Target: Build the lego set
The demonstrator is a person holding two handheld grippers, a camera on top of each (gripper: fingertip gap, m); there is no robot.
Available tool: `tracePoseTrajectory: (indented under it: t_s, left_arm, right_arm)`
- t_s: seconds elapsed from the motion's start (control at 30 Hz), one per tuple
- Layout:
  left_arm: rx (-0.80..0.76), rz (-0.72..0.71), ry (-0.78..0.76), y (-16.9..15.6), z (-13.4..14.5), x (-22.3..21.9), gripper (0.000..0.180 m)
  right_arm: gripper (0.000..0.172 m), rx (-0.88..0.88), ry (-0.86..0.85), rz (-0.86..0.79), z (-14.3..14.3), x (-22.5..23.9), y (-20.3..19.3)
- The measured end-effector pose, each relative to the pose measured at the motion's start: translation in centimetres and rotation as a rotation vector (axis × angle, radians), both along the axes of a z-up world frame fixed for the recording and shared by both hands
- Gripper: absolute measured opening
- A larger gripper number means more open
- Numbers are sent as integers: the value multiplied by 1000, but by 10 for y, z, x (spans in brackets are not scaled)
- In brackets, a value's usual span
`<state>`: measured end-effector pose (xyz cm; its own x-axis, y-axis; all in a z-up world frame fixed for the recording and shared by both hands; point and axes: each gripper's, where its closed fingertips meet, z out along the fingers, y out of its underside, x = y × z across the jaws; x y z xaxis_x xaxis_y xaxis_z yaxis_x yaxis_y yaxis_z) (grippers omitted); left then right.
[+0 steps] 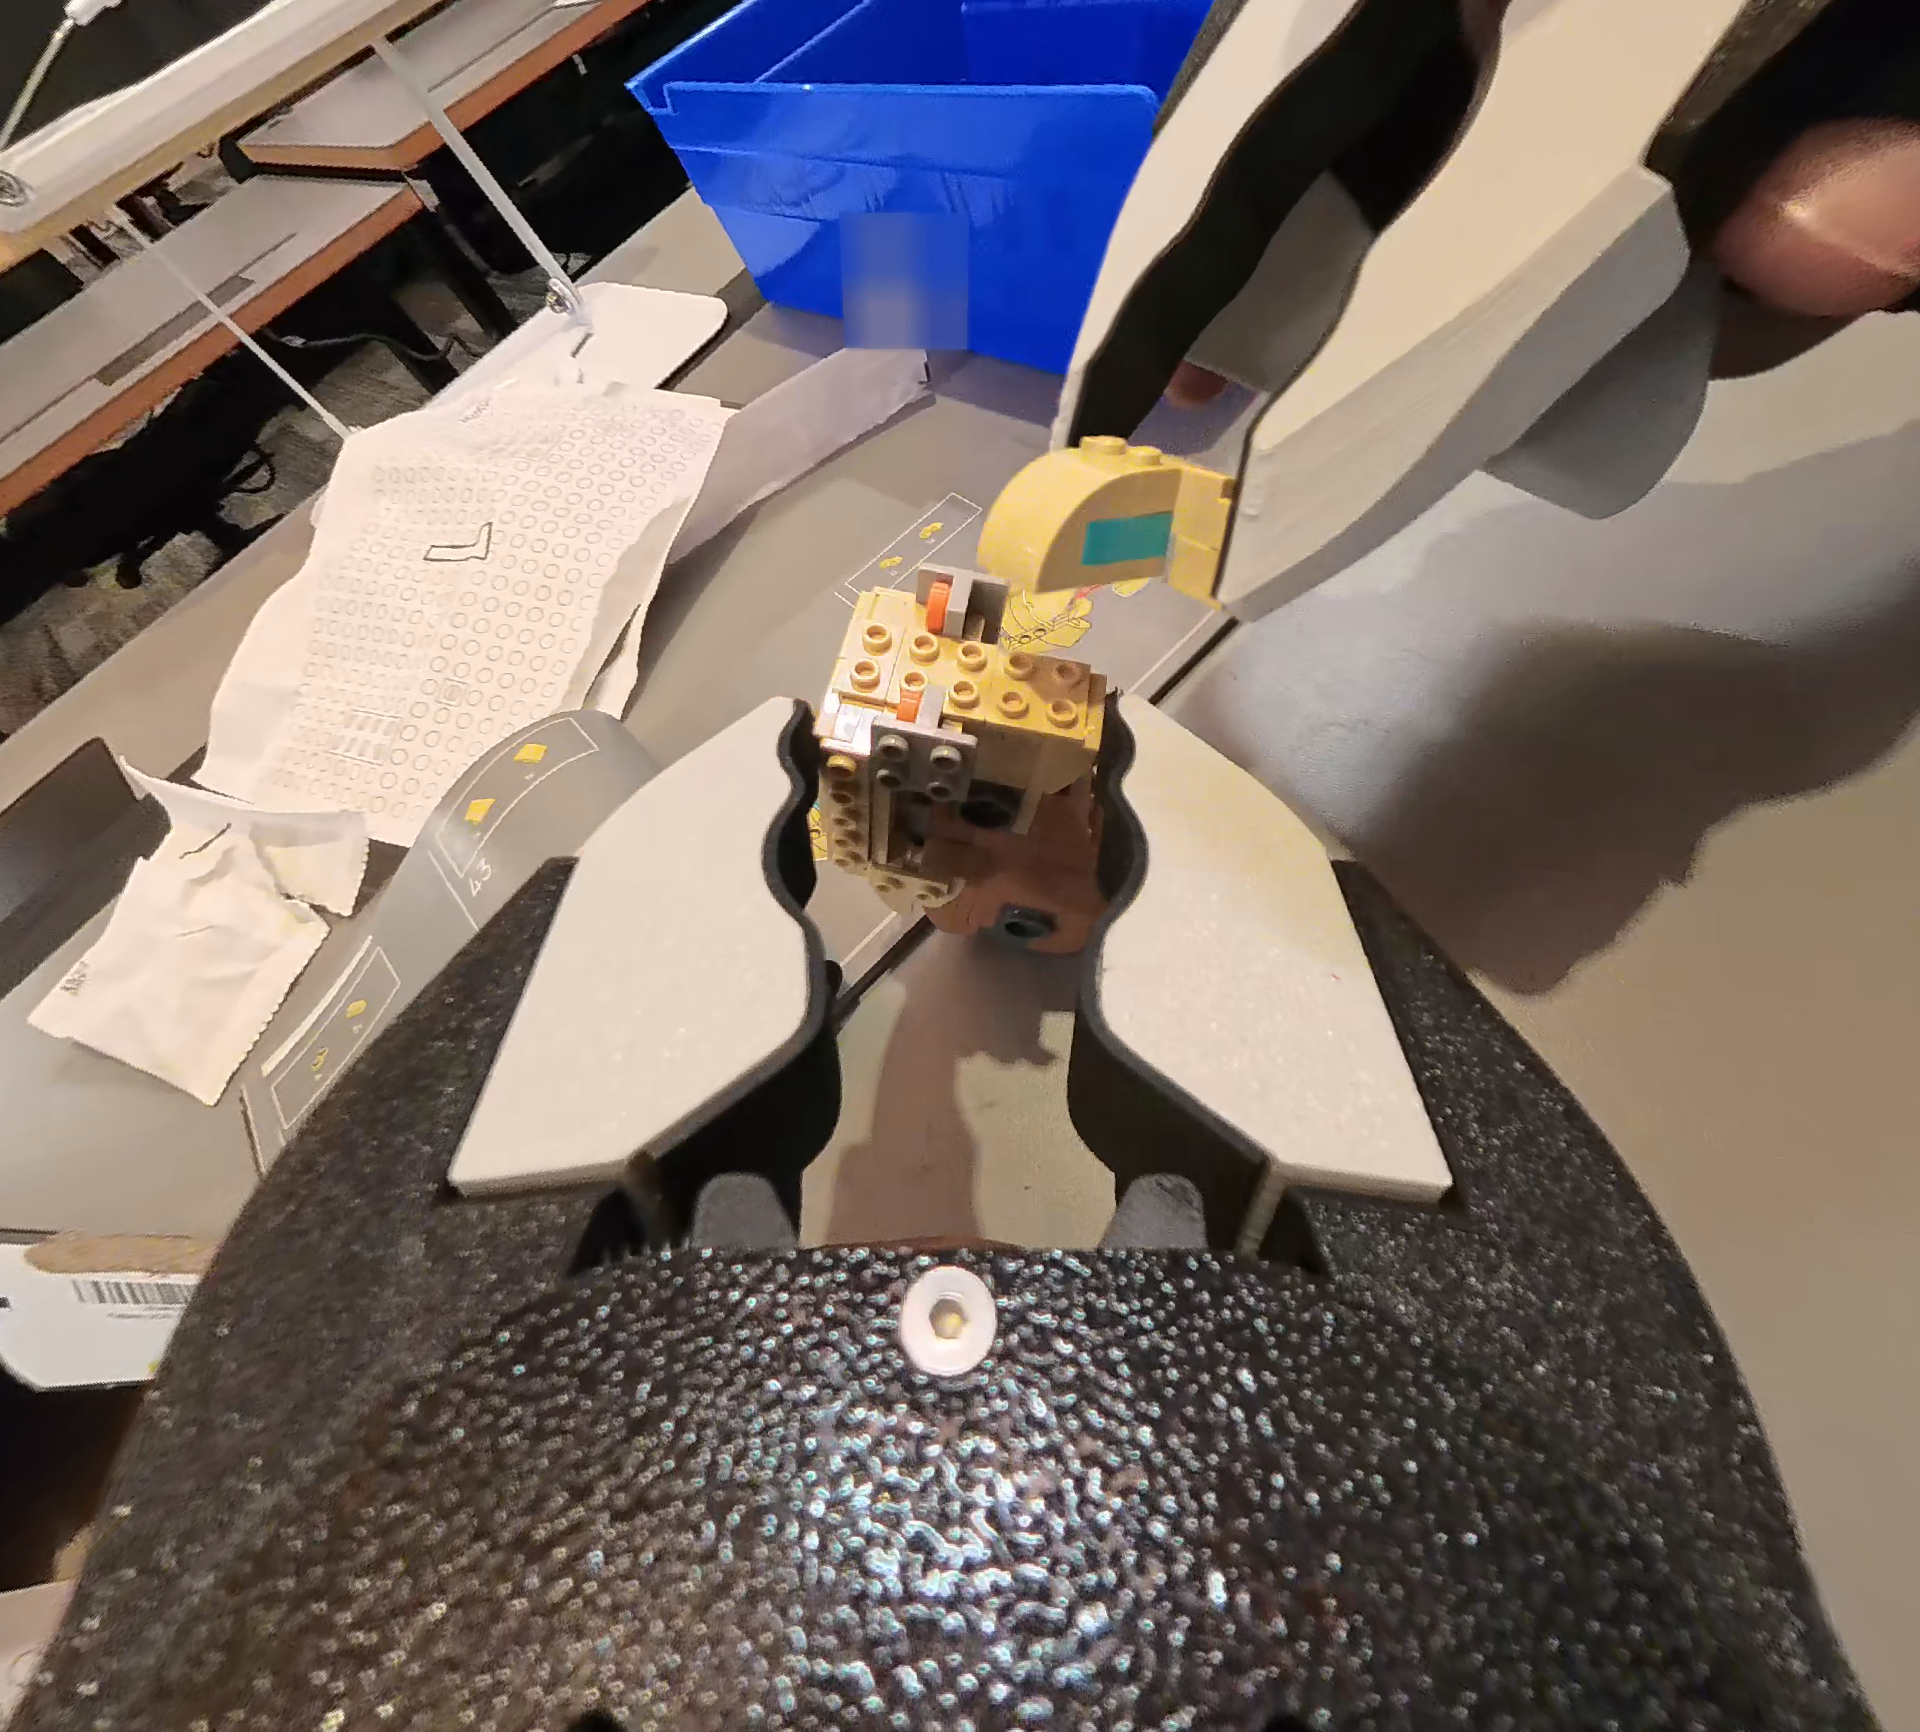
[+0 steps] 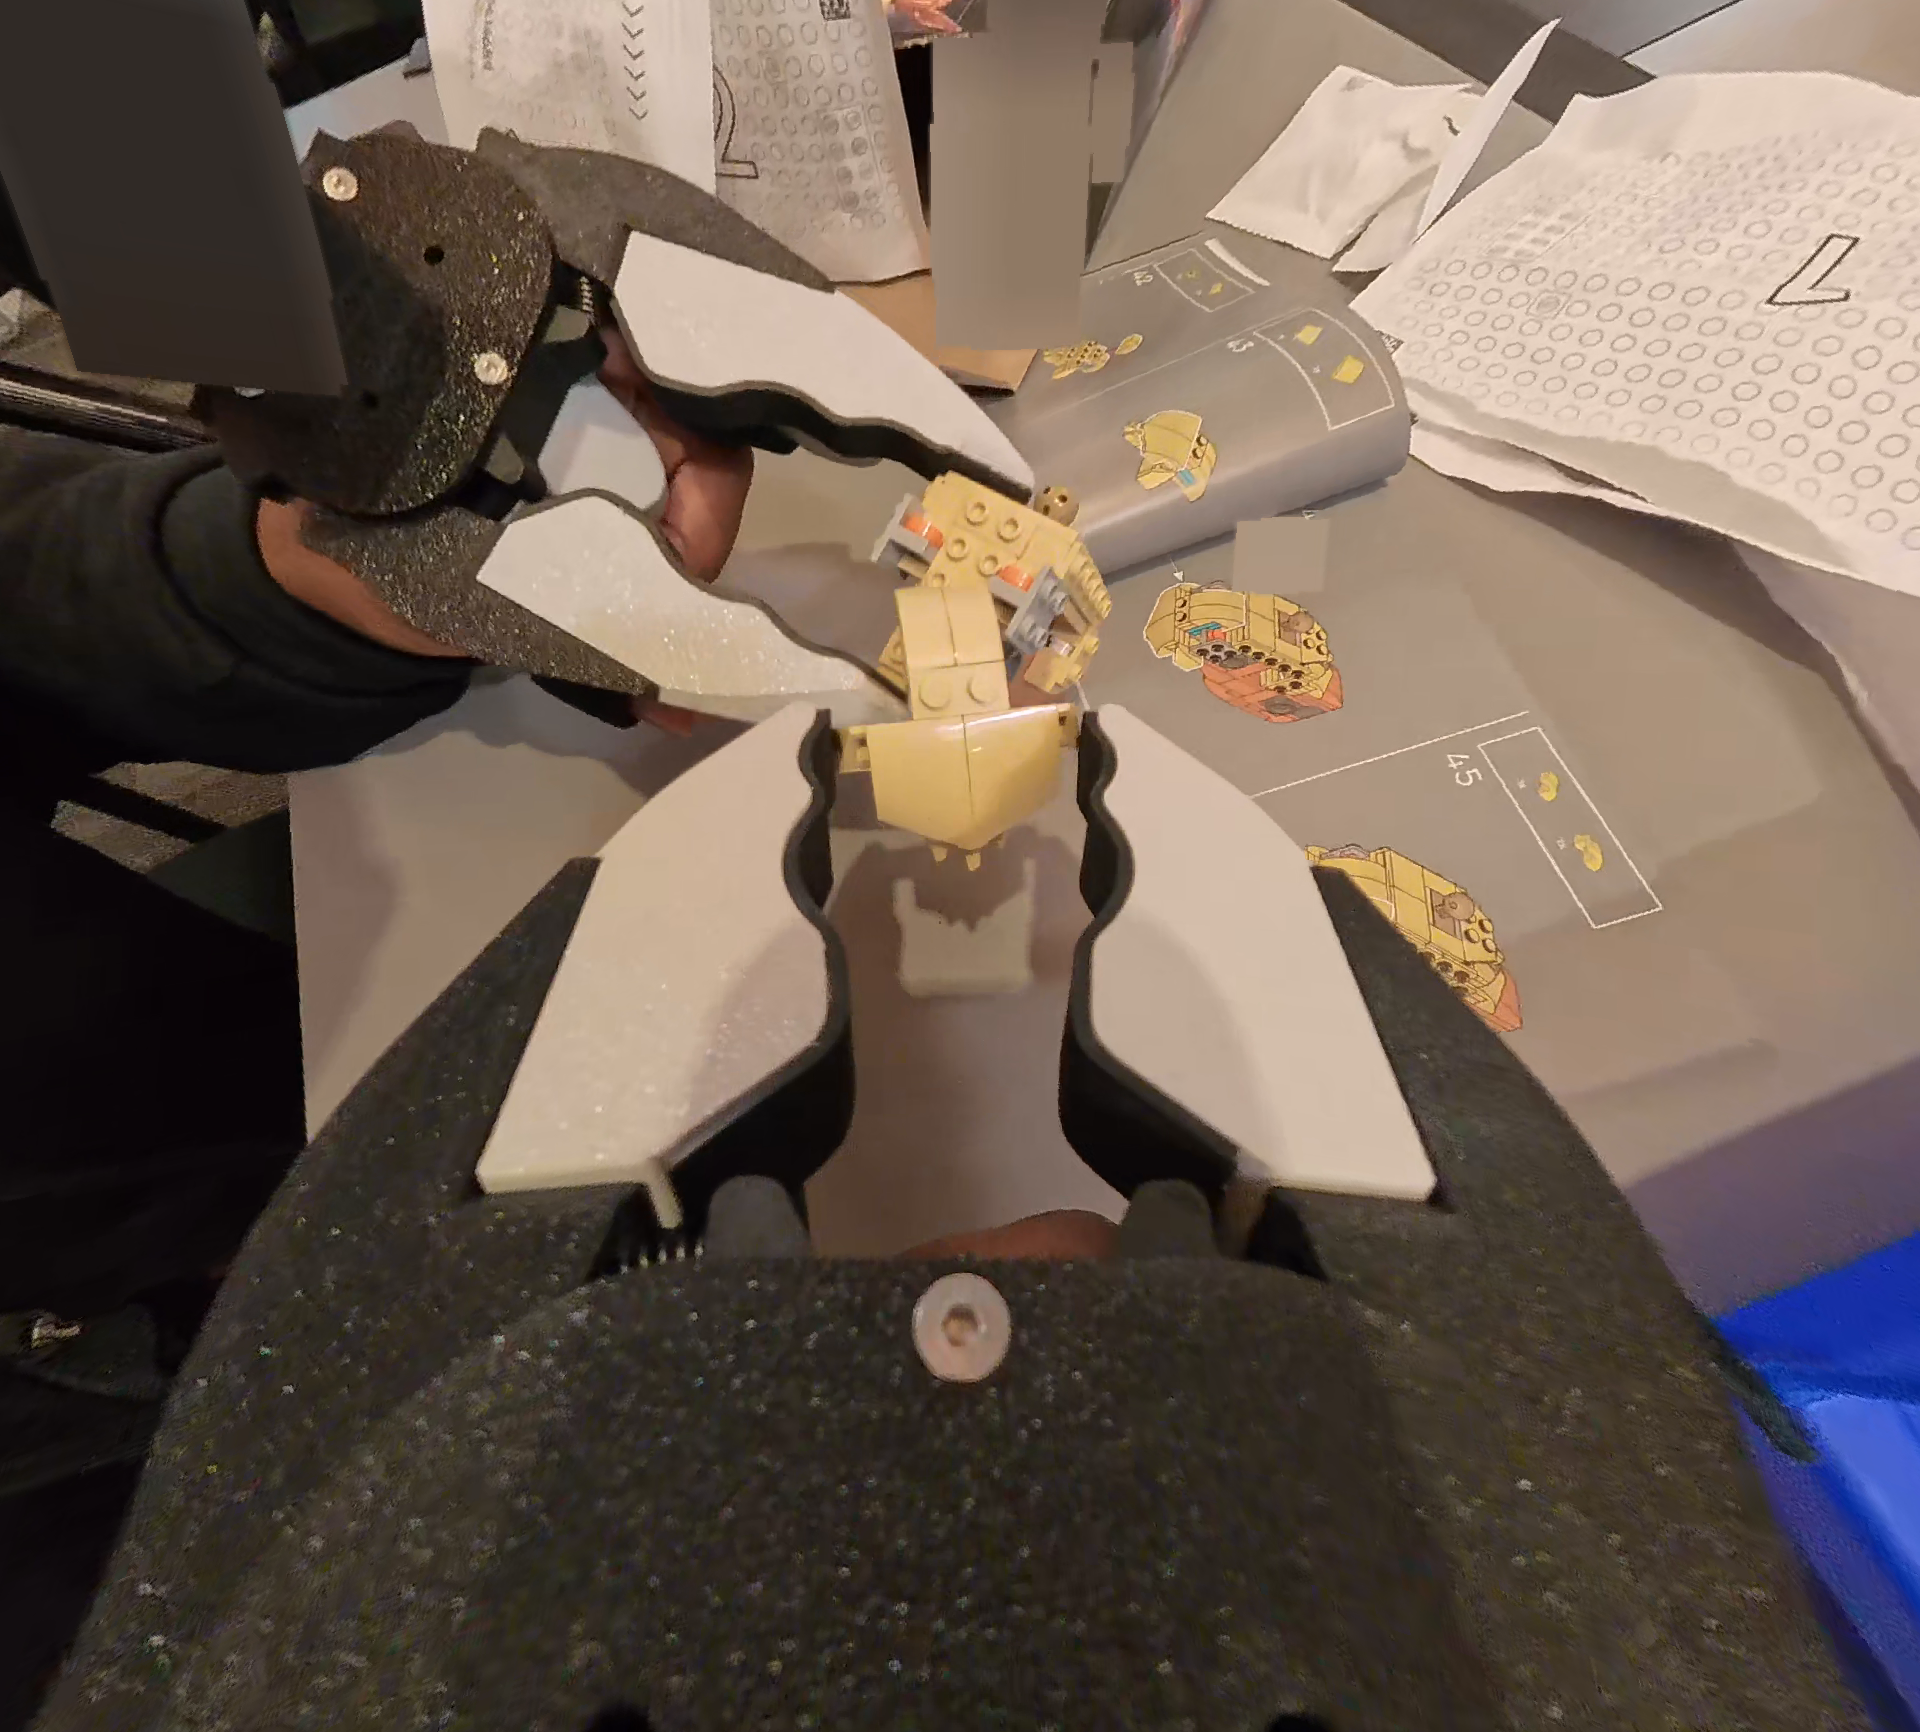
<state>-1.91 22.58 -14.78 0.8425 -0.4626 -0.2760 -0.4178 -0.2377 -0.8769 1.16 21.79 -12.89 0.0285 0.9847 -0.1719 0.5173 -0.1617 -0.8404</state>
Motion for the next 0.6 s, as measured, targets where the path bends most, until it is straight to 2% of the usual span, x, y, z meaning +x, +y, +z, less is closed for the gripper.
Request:
tracePoseTrajectory:
  t_s: [0.6]
  left_arm:
    - [55, 40, 75, 1, 1, 3, 51]
  right_arm:
    - [45, 29, -14, -60, -5, -11, 4]
